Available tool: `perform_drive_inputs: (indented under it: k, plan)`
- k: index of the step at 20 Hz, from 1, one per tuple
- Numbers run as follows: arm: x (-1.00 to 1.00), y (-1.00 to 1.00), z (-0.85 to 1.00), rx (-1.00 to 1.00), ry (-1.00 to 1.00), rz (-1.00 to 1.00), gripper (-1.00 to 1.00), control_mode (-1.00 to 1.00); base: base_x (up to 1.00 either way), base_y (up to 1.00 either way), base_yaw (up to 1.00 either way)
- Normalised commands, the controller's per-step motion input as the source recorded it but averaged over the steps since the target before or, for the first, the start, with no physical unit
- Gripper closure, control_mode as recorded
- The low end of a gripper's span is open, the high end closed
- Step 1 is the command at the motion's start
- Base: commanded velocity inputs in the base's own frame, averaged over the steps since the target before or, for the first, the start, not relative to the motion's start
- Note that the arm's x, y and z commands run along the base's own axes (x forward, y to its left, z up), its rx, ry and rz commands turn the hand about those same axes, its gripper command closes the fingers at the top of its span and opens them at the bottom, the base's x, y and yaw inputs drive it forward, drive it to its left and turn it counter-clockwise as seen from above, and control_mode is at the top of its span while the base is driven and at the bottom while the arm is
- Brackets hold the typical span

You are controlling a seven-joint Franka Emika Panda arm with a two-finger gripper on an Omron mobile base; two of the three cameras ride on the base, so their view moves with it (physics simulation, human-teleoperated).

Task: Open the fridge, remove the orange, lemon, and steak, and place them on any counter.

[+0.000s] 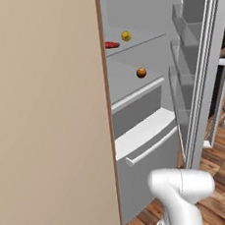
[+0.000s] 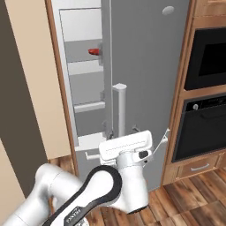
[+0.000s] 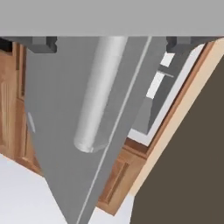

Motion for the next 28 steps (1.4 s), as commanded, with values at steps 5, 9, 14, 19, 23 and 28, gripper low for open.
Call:
perform_drive_inputs:
  k: [5,9,14,19,23,28]
  plan:
    - [-0.76,-0.05,0.49,-0.07,-0.04,-0.28,-1.00,-1.00,0.00,0.00,0.00]
    - [-1.00,0.61,0.73,0.00,-0.05,0.01,-1.00,-1.00,0.00,0.00,0.00]
    - [-0.50,1.00,0.97,0.00,0.11,0.16,-1.00,-1.00,0.00,0.00,0.00]
    - [-0.04,1.00,0.96,0.00,0.33,0.24,-1.00,-1.00,0.00,0.00,0.00]
    - [0.00,1.00,0.61,0.00,0.34,0.15,-1.00,-1.00,0.00,0.00,0.00]
    - [0.05,0.74,0.13,-0.11,0.28,-0.01,-1.00,-1.00,0.00,0.00,0.00]
